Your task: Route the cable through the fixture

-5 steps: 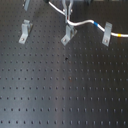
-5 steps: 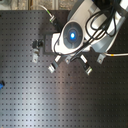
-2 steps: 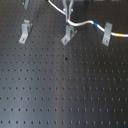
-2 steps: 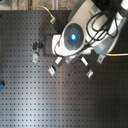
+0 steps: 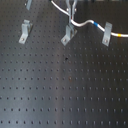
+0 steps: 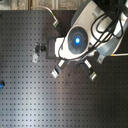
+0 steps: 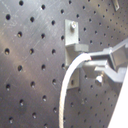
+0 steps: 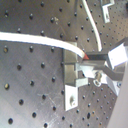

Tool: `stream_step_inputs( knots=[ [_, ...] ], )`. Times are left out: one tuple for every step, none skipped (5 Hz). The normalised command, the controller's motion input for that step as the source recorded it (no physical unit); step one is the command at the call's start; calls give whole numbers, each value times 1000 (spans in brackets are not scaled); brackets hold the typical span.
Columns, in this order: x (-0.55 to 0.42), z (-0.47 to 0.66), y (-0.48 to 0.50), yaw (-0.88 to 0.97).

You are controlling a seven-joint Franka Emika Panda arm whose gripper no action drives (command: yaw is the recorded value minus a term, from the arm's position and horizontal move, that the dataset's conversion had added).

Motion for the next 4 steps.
stream_step_inputs(
  knots=[
    [117, -118, -112, -397],
    [1, -41, 0, -583],
    [0, -6, 0, -794],
    [-47, -1, 183, -786]
  ],
)
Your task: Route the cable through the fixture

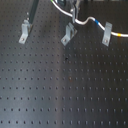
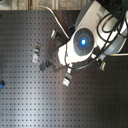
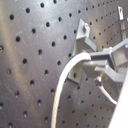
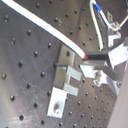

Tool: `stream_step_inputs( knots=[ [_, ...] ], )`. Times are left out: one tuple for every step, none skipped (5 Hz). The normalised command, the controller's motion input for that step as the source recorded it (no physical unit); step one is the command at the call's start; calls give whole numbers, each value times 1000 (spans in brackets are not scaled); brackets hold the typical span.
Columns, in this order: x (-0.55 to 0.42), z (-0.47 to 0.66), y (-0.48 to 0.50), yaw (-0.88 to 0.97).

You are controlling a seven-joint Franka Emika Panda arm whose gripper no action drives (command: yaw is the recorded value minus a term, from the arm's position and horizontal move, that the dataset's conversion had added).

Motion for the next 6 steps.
stream_step_inputs(
  knots=[
    [6, -1, 276, -489],
    [98, -1, 386, -34],
    [202, 0, 383, 71],
    [253, -32, 216, 237],
    [184, 5, 123, 366],
    [103, 3, 48, 508]
  ],
)
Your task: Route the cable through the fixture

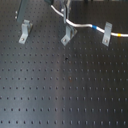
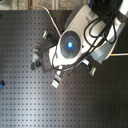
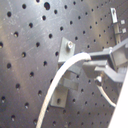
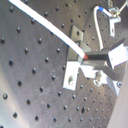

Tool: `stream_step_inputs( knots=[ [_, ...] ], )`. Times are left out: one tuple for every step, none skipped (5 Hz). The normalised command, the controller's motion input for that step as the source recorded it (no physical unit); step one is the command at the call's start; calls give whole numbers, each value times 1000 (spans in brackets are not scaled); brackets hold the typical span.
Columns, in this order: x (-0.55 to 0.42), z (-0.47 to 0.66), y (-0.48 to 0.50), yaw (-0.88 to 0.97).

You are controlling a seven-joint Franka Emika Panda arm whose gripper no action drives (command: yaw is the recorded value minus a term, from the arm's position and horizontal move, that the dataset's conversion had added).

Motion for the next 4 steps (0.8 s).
stream_step_inputs(
  knots=[
    [16, 43, 4, 660],
    [-52, -1, 12, 546],
    [-244, -4, -11, 309],
    [-341, 39, -103, -40]
  ],
)
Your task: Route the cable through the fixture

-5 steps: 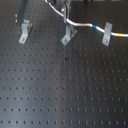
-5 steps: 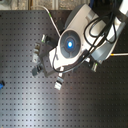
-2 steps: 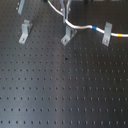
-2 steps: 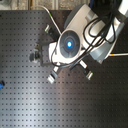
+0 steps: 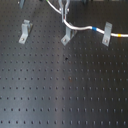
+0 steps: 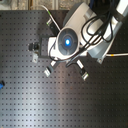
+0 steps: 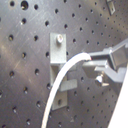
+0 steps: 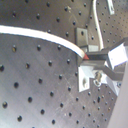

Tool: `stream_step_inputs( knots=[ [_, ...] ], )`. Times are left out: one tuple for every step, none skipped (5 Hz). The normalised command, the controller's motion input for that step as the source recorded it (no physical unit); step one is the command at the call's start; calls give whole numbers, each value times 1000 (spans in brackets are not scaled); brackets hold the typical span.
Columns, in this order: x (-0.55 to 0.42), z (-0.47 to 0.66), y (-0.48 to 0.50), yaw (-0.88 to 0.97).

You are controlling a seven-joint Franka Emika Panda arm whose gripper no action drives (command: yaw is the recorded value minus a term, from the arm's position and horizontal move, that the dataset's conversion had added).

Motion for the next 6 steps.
stream_step_inputs(
  knots=[
    [-270, 56, -127, -20],
    [-59, 44, -206, 0],
    [200, 11, -42, 443],
    [203, -2, -128, 586],
    [157, 0, -154, 609],
    [99, 0, -187, 609]
  ],
)
